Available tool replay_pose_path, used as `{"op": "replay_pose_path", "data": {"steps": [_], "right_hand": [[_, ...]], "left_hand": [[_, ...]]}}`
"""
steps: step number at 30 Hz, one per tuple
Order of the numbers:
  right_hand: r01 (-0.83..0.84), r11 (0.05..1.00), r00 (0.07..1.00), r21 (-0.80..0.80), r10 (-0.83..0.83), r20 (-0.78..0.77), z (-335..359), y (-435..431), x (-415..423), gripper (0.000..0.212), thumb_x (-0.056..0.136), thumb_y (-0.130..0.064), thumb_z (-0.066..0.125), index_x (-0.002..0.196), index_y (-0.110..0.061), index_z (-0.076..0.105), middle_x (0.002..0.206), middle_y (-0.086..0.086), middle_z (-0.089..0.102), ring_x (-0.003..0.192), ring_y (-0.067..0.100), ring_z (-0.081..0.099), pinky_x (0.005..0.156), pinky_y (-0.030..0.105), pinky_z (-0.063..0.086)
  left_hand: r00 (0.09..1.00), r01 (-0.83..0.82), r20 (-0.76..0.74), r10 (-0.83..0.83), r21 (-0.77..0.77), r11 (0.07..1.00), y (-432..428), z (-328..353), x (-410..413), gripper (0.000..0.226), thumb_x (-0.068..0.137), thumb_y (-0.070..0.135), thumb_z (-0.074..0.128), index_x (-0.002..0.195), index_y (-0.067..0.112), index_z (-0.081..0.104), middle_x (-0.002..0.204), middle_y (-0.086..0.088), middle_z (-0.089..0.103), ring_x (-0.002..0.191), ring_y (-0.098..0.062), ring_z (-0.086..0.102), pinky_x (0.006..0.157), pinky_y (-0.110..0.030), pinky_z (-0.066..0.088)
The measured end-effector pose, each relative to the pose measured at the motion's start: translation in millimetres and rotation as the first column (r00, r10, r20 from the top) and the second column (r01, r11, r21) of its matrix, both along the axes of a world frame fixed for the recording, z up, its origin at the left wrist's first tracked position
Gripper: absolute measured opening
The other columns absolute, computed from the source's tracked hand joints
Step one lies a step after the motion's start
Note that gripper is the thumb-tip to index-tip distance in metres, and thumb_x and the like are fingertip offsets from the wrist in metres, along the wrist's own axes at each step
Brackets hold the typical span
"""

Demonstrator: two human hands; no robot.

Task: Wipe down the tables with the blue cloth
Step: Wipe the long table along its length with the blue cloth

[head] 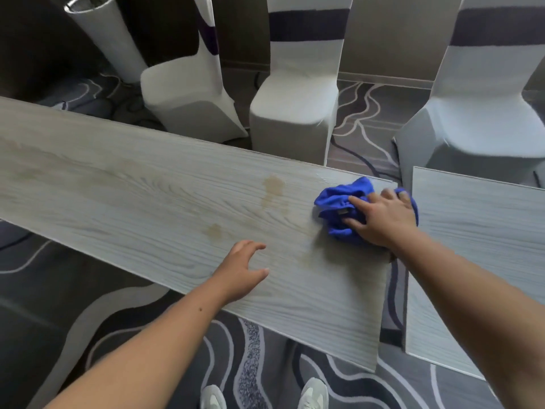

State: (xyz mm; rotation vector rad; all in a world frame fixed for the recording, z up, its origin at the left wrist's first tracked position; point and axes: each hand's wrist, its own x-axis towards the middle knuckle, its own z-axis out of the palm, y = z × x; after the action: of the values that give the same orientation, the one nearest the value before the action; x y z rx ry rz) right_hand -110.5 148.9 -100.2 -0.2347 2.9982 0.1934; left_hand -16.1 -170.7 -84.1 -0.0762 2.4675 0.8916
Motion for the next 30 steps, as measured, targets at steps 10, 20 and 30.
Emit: {"op": "replay_pose_path", "data": {"steps": [10, 20, 30], "right_hand": [[0.142, 0.892, 0.963, -0.429, -0.225, -0.148, -43.8, -27.6, 17.7, 0.033, 0.086, -0.033, 0.060, 0.119, -0.026, 0.062, 0.137, 0.013, 0.050, 0.118, 0.041, 0.044, 0.087, 0.054, 0.039], [0.110, 0.939, 0.981, -0.326, -0.156, -0.119, -29.4, -96.7, 137.3, 0.052, 0.074, -0.061, 0.052, 0.108, -0.026, 0.069, 0.113, 0.007, 0.064, 0.090, 0.036, 0.059, 0.066, 0.040, 0.046], [-0.055, 0.914, 0.980, -0.402, -0.028, -0.196, -41.5, -162.8, 216.5, 0.031, 0.068, -0.048, 0.066, 0.092, -0.028, 0.067, 0.095, 0.003, 0.067, 0.068, 0.031, 0.058, 0.058, 0.035, 0.040]], "left_hand": [[0.995, -0.099, -0.027, 0.099, 0.001, 0.995, -15.3, -11.1, -0.5, 0.052, 0.086, 0.032, 0.061, 0.136, 0.029, 0.045, 0.145, 0.003, 0.038, 0.133, -0.016, 0.039, 0.112, -0.036, 0.034], [0.978, -0.084, -0.184, 0.101, 0.097, 0.992, -54.3, 3.9, -11.7, 0.046, 0.085, 0.027, 0.061, 0.129, 0.029, 0.051, 0.137, 0.006, 0.047, 0.123, -0.015, 0.047, 0.101, -0.034, 0.041], [0.984, 0.029, -0.178, -0.004, 0.139, 0.990, -97.7, 11.6, -29.8, 0.046, 0.085, 0.028, 0.059, 0.130, 0.030, 0.050, 0.136, 0.004, 0.046, 0.124, -0.014, 0.046, 0.095, -0.028, 0.036]]}}
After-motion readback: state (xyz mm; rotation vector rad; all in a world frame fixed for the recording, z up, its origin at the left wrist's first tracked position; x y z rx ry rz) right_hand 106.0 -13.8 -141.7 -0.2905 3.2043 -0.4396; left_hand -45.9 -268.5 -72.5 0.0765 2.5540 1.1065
